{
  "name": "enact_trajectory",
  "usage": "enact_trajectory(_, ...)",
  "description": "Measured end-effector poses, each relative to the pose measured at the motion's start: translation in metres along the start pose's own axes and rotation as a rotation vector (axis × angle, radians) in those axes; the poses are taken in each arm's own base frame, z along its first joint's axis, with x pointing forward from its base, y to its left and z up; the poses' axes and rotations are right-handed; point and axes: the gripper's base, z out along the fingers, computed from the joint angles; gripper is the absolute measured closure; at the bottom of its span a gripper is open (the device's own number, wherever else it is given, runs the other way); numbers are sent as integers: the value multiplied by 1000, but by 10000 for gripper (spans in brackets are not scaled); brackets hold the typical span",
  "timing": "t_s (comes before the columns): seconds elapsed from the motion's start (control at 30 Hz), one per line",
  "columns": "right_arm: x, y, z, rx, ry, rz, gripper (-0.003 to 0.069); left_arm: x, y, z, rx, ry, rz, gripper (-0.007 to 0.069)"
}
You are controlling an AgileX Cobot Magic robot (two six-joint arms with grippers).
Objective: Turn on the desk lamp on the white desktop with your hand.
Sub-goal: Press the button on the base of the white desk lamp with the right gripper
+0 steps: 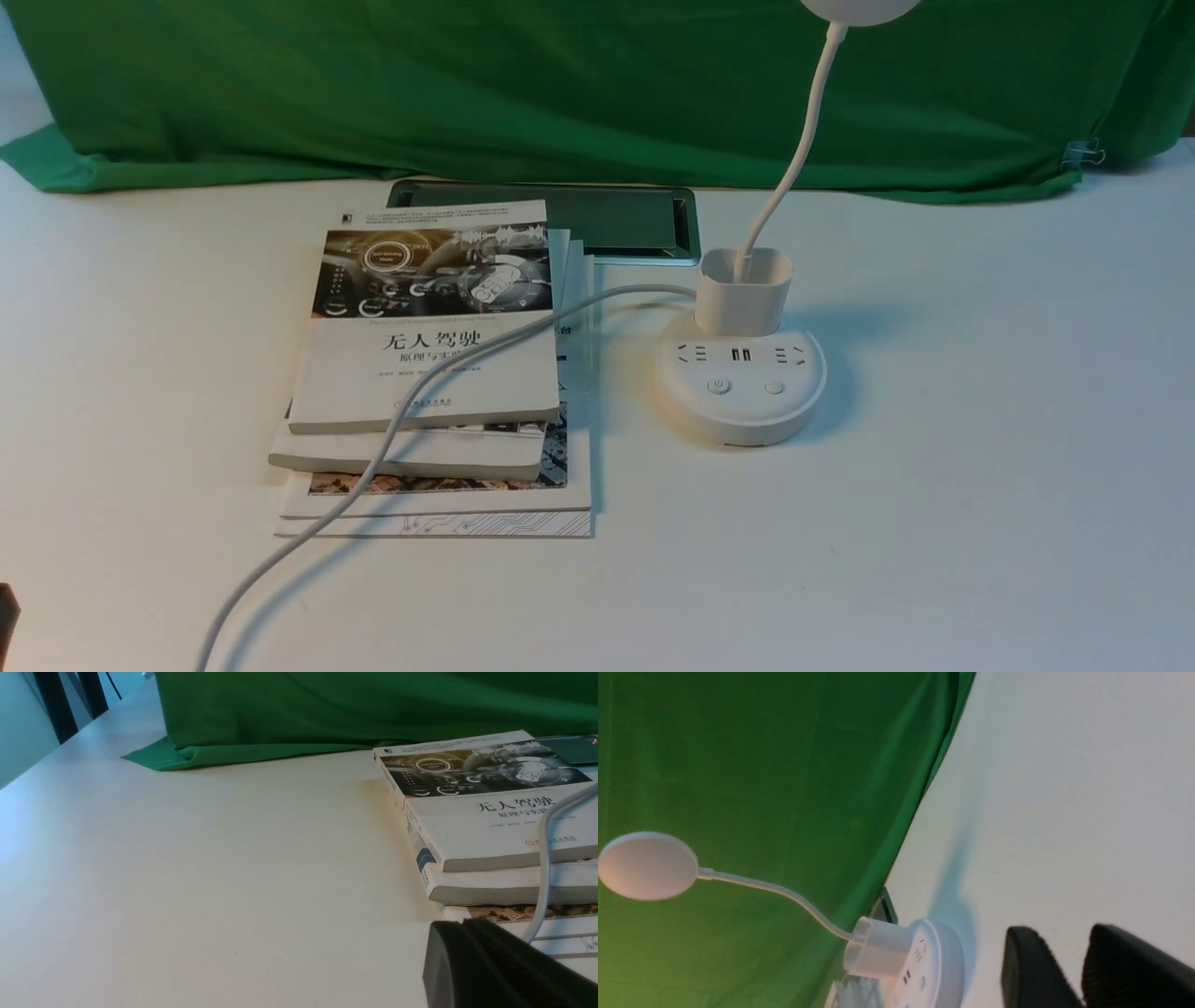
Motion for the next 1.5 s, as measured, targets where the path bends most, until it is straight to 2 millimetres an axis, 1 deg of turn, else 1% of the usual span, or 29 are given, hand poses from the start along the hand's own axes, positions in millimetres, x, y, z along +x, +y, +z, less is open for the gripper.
enact_trajectory(0.1, 0, 1, 0, -7, -6, -137, 421, 0, 0, 0, 0, 0, 0, 603)
enact_trajectory(0.13, -1, 1, 0, -9, -7, -137, 421, 0, 0, 0, 0, 0, 0, 603)
enact_trajectory(0.2, 0, 5, 0, -48, -2, -231, 440, 0, 0, 0, 0, 0, 0, 603)
enact_trajectory(0.27, -2, 18, -4, -96, 16, -337, 483, 0, 0, 0, 0, 0, 0, 603)
enact_trajectory(0.3, -3, 20, -5, -106, 20, -366, 489, 0, 0, 0, 0, 0, 0, 603)
enact_trajectory(0.37, -13, 54, -16, -190, 32, -584, 579, 0, 0, 0, 0, 0, 0, 603)
enact_trajectory(0.4, -13, 56, -17, -186, 43, -603, 592, 0, 0, 0, 0, 0, 0, 603)
enact_trajectory(0.43, -20, 77, -20, -197, 65, -725, 622, 0, 0, 0, 0, 0, 0, 603)
enact_trajectory(0.47, -26, 94, -21, -191, 96, -834, 628, 0, 0, 0, 0, 0, 0, 603)
enact_trajectory(0.5, -28, 98, -23, -203, 85, -850, 629, 0, 0, 0, 0, 0, 0, 603)
enact_trajectory(0.53, -33, 117, -21, -177, 151, -988, 629, 0, 0, 0, 0, 0, 0, 603)
enact_trajectory(0.67, -39, 167, 4, -145, 396, -1326, 630, 0, 0, 0, 0, 0, 1, 603)
enact_trajectory(0.7, -37, 179, 16, -150, 456, -1390, 630, 0, 0, 0, 0, 0, 1, 603)
enact_trajectory(0.8, -29, 199, 47, -167, 558, -1478, 630, 0, 0, 0, 0, 0, 1, 603)
enact_trajectory(0.83, -22, 207, 65, -176, 600, -1505, 630, 0, 0, 0, 0, 0, 1, 603)
enact_trajectory(0.87, -19, 209, 70, -178, 614, -1511, 630, 0, 0, 0, 0, 0, 1, 603)
enact_trajectory(0.9, -13, 210, 81, -175, 644, -1519, 630, 0, 0, 0, 0, 0, 1, 603)
enact_trajectory(0.93, -4, 216, 96, -185, 685, -1542, 630, 0, 0, 0, 0, 0, 1, 603)
enact_trajectory(1.03, 27, 217, 139, -180, 827, -1597, 630, 0, 0, 0, 0, 0, 1, 603)
enact_trajectory(1.1, 42, 215, 155, -171, 892, -1612, 630, 0, 0, 0, 0, 0, 1, 603)
enact_trajectory(1.13, 56, 210, 170, -156, 953, -1624, 630, 0, 0, 0, 0, 0, 1, 603)
enact_trajectory(1.17, 58, 211, 172, -159, 956, -1625, 630, 0, 0, 0, 0, 0, 1, 603)
enact_trajectory(1.2, 72, 206, 188, -142, 1012, -1634, 630, 0, 0, 0, 0, 0, 1, 603)
enact_trajectory(1.27, 82, 202, 200, -130, 1046, -1637, 629, 0, 0, 0, 0, 0, 1, 603)
enact_trajectory(1.3, 94, 194, 216, -107, 1086, -1635, 629, 0, 0, 0, 0, 0, 1, 603)
enact_trajectory(1.33, 95, 192, 217, -102, 1093, -1635, 629, 0, 0, 0, 0, 0, 1, 603)
enact_trajectory(1.43, 114, 174, 243, -73, 1135, -1634, 629, 0, 0, 0, 0, 0, 1, 603)
enact_trajectory(1.47, 116, 172, 245, -71, 1138, -1633, 627, 0, 0, 0, 0, 0, 1, 603)
enact_trajectory(1.5, 123, 165, 254, -67, 1138, -1632, 626, 0, 0, 0, 0, 0, 1, 603)
